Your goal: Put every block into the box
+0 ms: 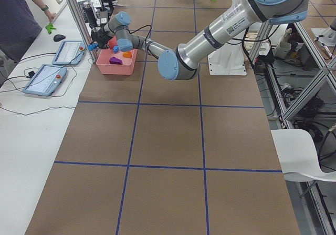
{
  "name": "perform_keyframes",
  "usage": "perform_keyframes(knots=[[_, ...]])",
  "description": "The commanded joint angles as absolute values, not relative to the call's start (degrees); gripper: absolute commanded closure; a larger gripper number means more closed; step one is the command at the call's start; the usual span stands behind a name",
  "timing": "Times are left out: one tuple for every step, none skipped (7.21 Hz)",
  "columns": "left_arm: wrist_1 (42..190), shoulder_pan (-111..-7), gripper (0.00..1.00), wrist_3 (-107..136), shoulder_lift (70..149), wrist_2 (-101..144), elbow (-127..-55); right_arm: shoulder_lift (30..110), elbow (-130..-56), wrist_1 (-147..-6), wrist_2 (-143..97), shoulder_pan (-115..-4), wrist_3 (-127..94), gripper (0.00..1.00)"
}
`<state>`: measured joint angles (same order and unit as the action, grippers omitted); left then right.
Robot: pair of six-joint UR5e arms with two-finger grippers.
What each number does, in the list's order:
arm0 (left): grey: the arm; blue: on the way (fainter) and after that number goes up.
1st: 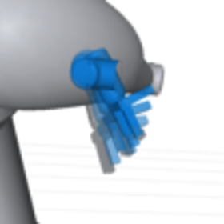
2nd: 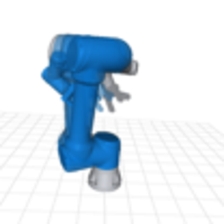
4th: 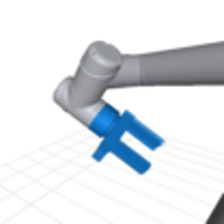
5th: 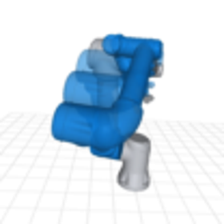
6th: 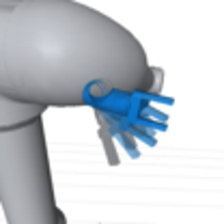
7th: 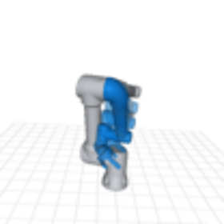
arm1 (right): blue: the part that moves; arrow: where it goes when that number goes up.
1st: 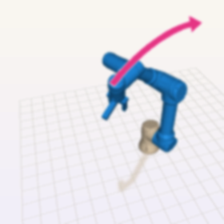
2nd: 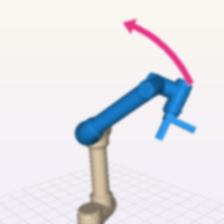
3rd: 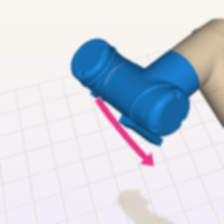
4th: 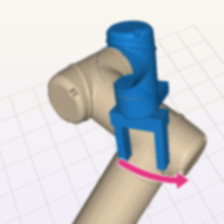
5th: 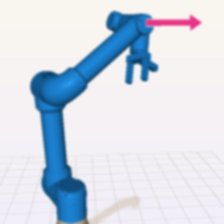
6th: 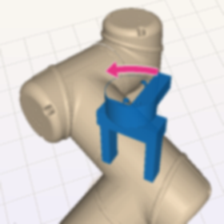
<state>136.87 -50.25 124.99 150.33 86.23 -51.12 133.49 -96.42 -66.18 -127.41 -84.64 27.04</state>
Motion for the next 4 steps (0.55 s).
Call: perform_keyframes(knots=[[136.7, -46.6, 1.0, 124.9, 150.9, 85.3, -49.8, 133.5, -94.2, -64.5, -127.4, -84.6, 27.2, 0.0], [136.6, -45.9, 1.0, 124.7, 151.2, 85.2, -48.8, 133.6, -94.2, -64.5, -127.4, -84.6, 27.2, 0.0], [136.5, -45.8, 0.36, 124.4, 151.2, 85.0, -47.3, 133.8, -94.1, -64.5, -127.4, -84.6, 27.2, 0.0], [136.4, -45.4, 0.0, 122.0, 151.2, 84.9, -47.3, 133.8, -93.3, -63.6, -127.0, -84.6, 27.5, 0.0]])
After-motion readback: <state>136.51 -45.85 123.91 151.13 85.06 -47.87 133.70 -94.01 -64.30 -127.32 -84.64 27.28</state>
